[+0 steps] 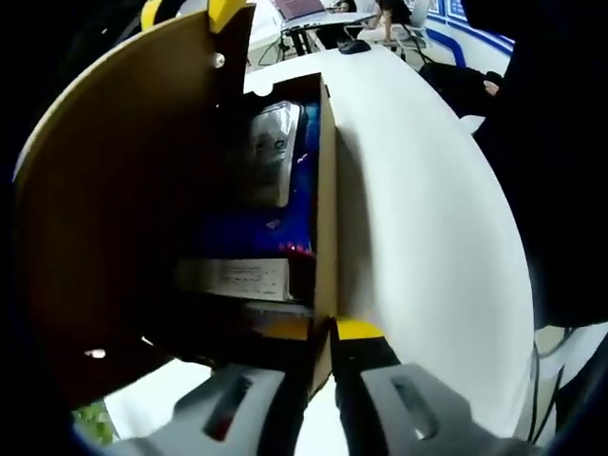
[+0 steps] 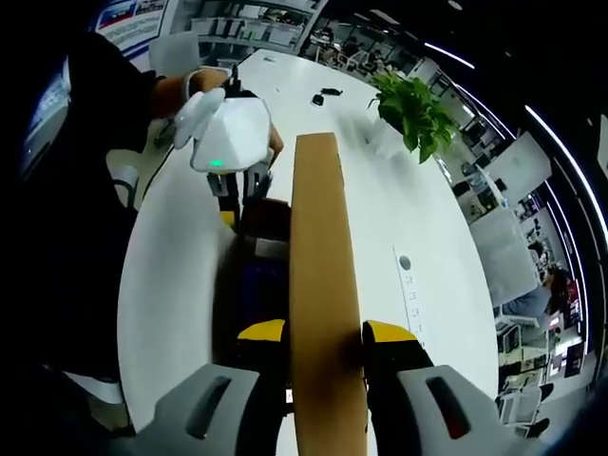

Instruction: Operate the shoe box by opening the lid, removing the specified soft item, and placing it in the target area until the item is outside and the box remains undamaged.

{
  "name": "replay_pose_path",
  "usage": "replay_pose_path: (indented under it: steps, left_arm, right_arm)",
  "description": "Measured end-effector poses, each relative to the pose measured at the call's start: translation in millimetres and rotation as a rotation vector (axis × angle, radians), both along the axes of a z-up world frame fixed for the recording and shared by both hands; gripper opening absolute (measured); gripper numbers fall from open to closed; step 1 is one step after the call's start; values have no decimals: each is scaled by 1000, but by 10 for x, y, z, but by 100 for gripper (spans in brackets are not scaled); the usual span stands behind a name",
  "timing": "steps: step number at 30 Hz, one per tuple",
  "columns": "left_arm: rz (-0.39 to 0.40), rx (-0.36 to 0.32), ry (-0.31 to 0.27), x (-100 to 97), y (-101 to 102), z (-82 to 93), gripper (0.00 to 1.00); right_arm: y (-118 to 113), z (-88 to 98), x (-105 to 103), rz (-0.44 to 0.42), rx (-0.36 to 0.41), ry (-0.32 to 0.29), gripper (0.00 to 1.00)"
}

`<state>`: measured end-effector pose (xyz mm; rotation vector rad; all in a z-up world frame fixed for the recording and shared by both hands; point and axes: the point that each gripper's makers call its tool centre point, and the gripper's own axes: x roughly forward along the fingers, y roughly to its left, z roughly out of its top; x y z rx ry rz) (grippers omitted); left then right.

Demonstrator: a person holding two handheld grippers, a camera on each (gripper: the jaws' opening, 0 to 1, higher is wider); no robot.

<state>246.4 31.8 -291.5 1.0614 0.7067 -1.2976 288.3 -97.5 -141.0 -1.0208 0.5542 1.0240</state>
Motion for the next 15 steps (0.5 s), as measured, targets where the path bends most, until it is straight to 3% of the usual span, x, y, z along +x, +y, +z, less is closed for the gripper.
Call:
replay_pose_path:
  steps: [9,15]
  left_arm:
    - [-26,0,87,-12,-4,-24,3]
    - [-45,17,114,-35,-20,-73,2]
  right_arm:
    - [-12,-5,11,-27,-19,2,30]
    - [-24,7,32,-51,-16,5,30]
